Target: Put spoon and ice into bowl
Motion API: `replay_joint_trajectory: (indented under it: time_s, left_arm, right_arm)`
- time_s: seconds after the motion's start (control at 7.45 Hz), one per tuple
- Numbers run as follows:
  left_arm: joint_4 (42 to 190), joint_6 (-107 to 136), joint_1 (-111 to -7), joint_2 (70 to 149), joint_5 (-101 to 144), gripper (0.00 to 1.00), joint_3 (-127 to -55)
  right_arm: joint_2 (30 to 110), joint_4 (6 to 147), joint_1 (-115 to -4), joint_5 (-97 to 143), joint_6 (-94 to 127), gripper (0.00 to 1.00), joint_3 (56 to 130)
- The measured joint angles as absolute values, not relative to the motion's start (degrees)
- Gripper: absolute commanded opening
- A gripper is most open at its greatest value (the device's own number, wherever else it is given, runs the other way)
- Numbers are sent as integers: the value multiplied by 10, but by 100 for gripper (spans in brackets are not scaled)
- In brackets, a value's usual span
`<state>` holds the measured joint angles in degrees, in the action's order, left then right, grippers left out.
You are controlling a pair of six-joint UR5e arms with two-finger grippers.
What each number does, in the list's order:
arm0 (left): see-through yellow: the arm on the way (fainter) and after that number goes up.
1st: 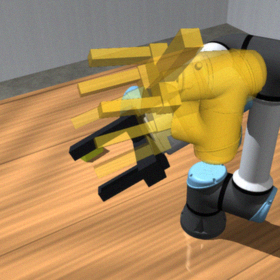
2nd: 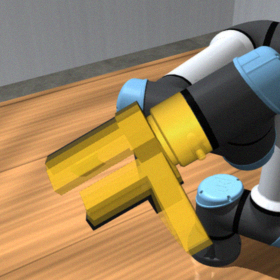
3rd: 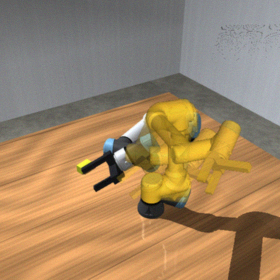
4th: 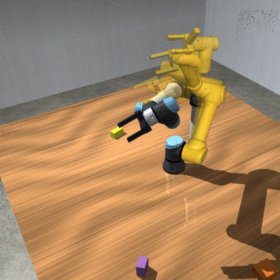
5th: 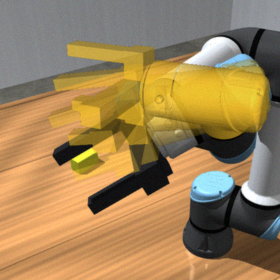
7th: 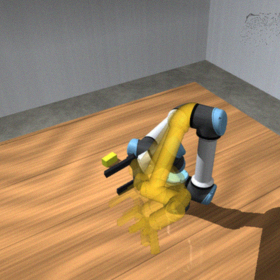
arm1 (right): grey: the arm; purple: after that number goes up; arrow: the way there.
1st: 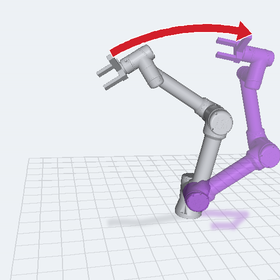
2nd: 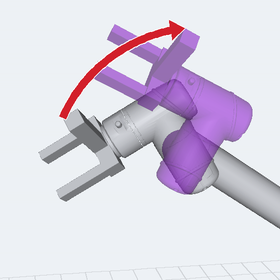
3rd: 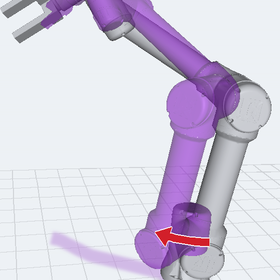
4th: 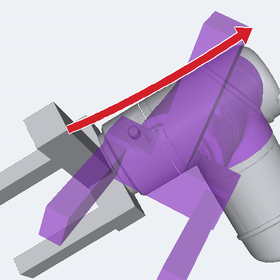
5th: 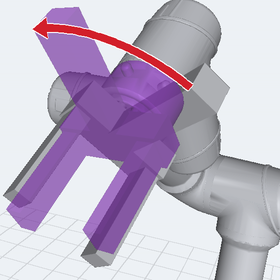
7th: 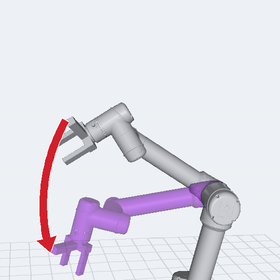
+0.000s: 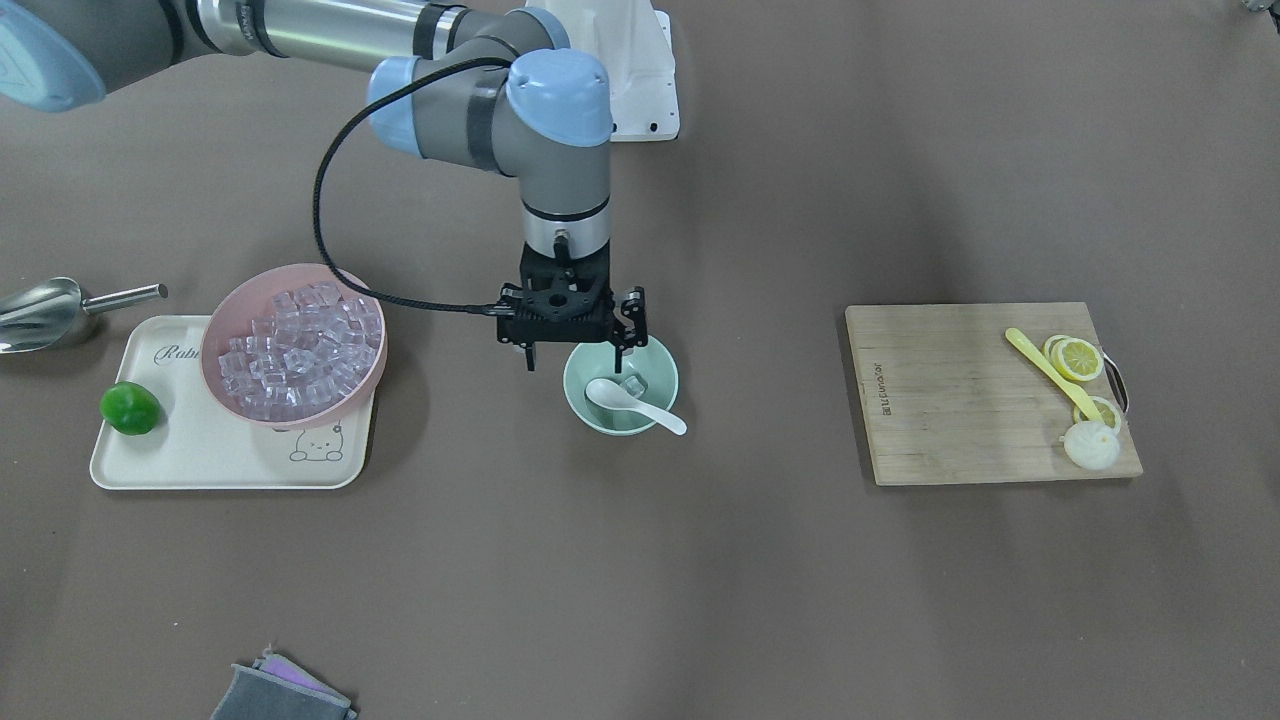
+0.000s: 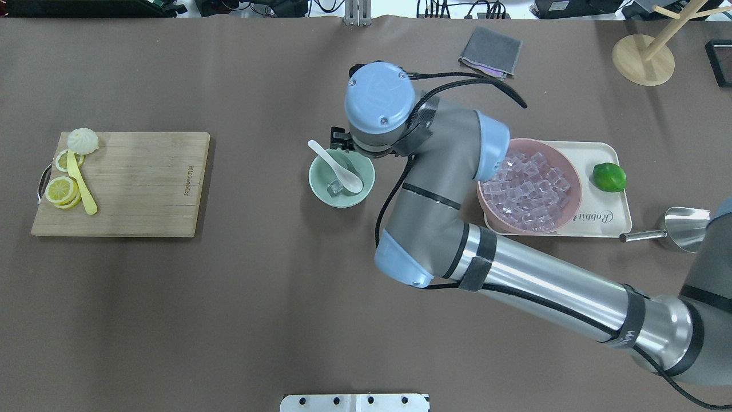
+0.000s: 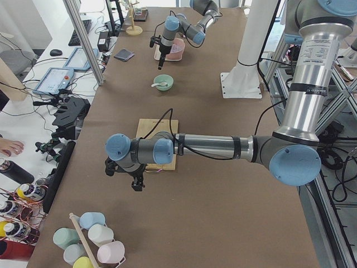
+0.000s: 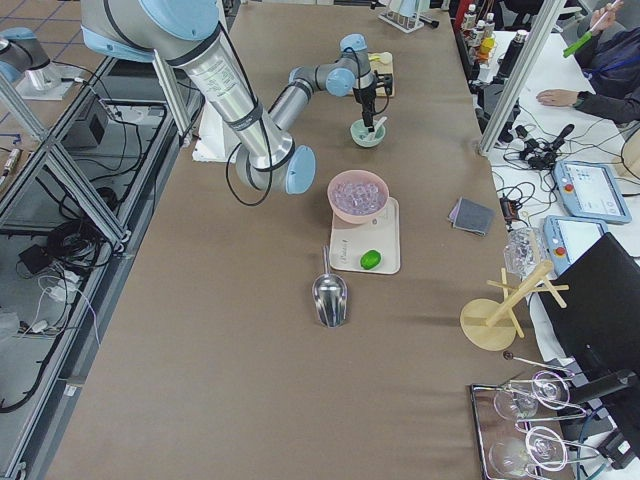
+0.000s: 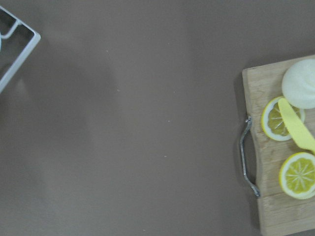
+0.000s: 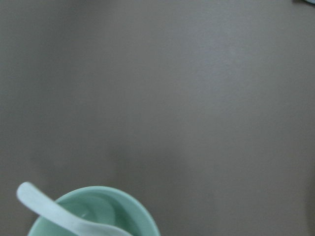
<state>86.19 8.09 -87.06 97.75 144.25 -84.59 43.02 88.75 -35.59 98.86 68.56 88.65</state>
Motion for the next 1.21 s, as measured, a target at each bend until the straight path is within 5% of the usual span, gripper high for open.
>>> replay_joint_trajectory:
  time_s: [0.4, 1.21]
  left_arm:
    - [875, 238, -877, 952, 1393, 99, -889]
    - [1038, 187, -868, 870, 1342, 99, -891]
  right_arm:
    - [518, 888, -450, 1065, 578, 100, 953]
    - [756, 889, -693, 1227, 199, 100, 1032]
